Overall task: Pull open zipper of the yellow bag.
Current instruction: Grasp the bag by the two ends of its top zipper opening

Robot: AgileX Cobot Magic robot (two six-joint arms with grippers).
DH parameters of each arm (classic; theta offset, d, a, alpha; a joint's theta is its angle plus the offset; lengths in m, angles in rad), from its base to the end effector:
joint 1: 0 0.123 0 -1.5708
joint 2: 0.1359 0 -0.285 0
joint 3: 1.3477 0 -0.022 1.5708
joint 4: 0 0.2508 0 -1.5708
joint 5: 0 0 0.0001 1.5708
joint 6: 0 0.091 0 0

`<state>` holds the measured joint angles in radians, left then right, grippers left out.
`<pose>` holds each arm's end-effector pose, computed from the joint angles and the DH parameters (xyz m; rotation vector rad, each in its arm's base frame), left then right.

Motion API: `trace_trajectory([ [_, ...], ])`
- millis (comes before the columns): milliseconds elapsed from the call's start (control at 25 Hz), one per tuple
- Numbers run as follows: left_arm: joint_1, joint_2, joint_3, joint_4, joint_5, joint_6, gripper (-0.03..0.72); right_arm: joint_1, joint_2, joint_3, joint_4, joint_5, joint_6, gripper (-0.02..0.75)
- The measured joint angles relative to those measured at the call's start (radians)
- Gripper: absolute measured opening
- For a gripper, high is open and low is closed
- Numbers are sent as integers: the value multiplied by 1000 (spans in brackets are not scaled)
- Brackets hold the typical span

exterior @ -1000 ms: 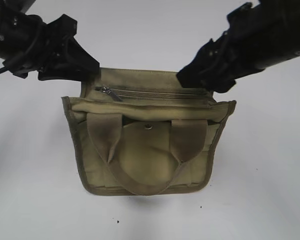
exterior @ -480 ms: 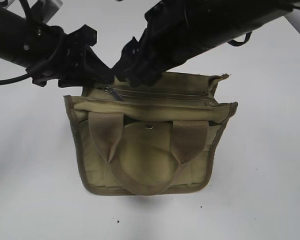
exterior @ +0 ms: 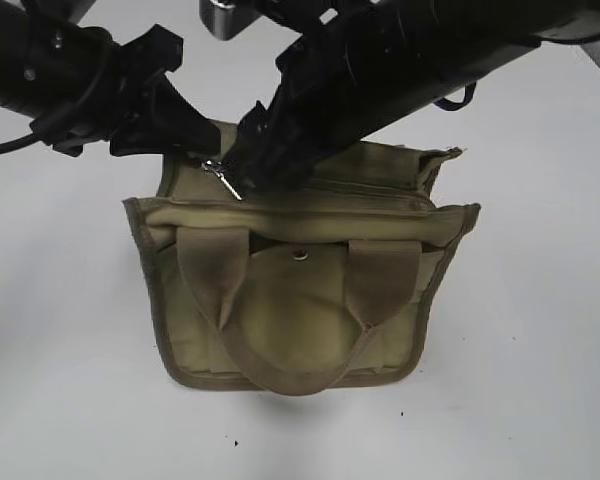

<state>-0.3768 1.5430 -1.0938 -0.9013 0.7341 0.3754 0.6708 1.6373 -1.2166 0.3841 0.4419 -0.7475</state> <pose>0.2825 -0.1633 0.2788 0.2579 2.5117 -0.9996 0.2786 0.2398 0.2798 -1.2547 1.9608 0.3245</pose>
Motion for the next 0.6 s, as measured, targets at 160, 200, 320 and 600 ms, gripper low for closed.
trace_trajectory([
  [160,0,-5,0,3,7,0,8,0,17,-1,0,0,-5,447],
  [200,0,-5,0,3,7,0,7,0,20,-1,0,0,-6,433],
  [320,0,-5,0,3,8,0,7,7,22,-1,2,1,-9,387],
  [600,0,-8,0,3,12,0,7,88,24,-1,4,-2,-46,352],
])
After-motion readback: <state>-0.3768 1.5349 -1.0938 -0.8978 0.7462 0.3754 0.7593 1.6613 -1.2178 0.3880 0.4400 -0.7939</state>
